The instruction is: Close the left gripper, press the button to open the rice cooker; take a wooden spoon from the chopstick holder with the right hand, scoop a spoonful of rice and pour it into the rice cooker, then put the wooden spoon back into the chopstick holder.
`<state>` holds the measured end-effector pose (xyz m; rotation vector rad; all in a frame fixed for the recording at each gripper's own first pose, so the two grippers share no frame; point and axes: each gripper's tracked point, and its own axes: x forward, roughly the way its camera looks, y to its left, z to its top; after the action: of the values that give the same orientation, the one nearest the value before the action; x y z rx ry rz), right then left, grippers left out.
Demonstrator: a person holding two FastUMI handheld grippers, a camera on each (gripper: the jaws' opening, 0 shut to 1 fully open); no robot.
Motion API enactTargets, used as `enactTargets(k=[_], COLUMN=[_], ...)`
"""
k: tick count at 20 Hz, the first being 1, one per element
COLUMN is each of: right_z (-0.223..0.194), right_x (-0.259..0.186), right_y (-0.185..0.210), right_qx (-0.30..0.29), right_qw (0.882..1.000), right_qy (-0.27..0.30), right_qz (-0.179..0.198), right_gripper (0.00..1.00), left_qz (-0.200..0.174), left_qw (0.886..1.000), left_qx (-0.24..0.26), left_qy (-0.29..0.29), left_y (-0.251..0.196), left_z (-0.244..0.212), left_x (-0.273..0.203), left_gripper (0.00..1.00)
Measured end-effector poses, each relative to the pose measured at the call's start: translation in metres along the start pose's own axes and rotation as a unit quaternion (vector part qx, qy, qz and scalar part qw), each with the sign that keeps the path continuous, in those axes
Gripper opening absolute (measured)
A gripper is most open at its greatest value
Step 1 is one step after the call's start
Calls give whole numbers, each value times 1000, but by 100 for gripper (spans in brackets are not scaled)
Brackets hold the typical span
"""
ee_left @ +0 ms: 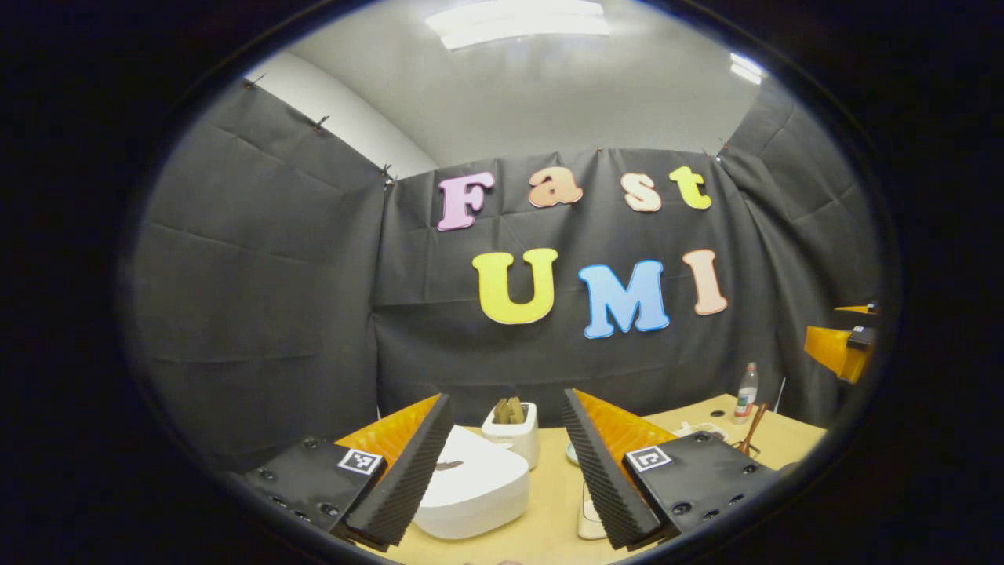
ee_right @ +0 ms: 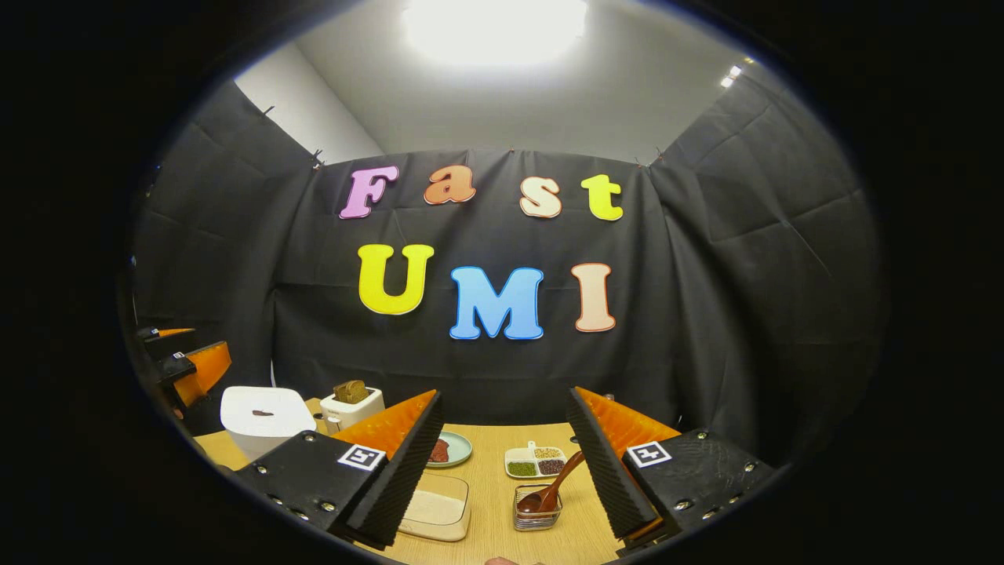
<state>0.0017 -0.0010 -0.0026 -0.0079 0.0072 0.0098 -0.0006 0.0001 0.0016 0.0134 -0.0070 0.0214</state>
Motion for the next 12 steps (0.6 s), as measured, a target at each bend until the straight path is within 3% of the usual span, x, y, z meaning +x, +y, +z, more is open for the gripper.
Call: enactTargets(k=[9, 12], right_z=[-1, -1], right_x=[4, 8], right_y=[0, 1], right_qx=[-3, -4], right_qw=[1000, 1000], right_qy=[-1, -2], right_qz=[2, 4], right_gripper=[96, 96], left_qz=[0, -6], left_qw=[1000, 1000], left_qx=[1, 2], left_qy=[-1, -2], left_y=[0, 2], left_z=[-2, 0], left_x=[1, 1], left_gripper=[97, 92])
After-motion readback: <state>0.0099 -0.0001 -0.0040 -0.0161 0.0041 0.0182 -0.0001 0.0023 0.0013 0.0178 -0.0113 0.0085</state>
